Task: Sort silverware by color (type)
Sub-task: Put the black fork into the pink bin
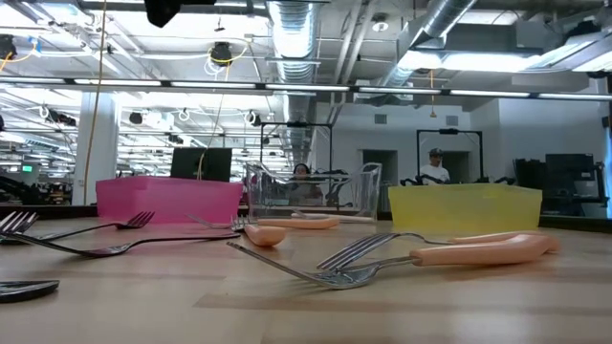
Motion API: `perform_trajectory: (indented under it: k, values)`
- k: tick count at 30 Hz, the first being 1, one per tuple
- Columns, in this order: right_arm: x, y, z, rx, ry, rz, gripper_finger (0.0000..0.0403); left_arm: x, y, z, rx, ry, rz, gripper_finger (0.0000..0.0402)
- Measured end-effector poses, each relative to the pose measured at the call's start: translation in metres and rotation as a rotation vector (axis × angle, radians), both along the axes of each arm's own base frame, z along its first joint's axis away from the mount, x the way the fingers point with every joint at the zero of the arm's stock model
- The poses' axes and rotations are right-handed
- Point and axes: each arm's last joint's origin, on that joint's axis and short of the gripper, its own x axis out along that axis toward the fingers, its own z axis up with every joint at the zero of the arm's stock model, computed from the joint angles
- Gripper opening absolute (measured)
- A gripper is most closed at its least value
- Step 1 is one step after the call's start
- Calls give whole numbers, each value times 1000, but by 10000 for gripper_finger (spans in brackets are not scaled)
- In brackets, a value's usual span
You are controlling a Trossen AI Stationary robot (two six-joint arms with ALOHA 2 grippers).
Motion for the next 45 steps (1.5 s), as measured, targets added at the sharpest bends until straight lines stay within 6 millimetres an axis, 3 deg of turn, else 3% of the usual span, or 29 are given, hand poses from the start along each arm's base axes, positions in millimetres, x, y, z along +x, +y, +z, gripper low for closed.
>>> perform_trajectory:
  k: [6, 10, 16, 21, 27, 38, 45]
  values:
    - [-53, 34, -12, 41, -121, -63, 234, 13, -22, -18, -105, 140, -38, 221]
    - [-71, 46, -28, 86, -206, -124, 234, 28, -39, -32, -101, 226, -68, 221]
    - [-93, 59, -59, 177, -285, -204, 234, 39, -54, -66, -235, 466, 131, 220]
    - [-97, 61, -84, 212, -288, -231, 234, 44, -67, -95, -330, 677, 310, 210]
    - [-96, 61, -101, 229, -322, -244, 234, 49, -79, -124, -394, 840, 539, 202]
    - [-90, 57, -107, 256, -307, -260, 234, 72, -77, -163, -293, 1001, 556, 202]
    - [-90, 57, -107, 257, -307, -259, 234, 73, -61, -169, -327, 906, 567, 220]
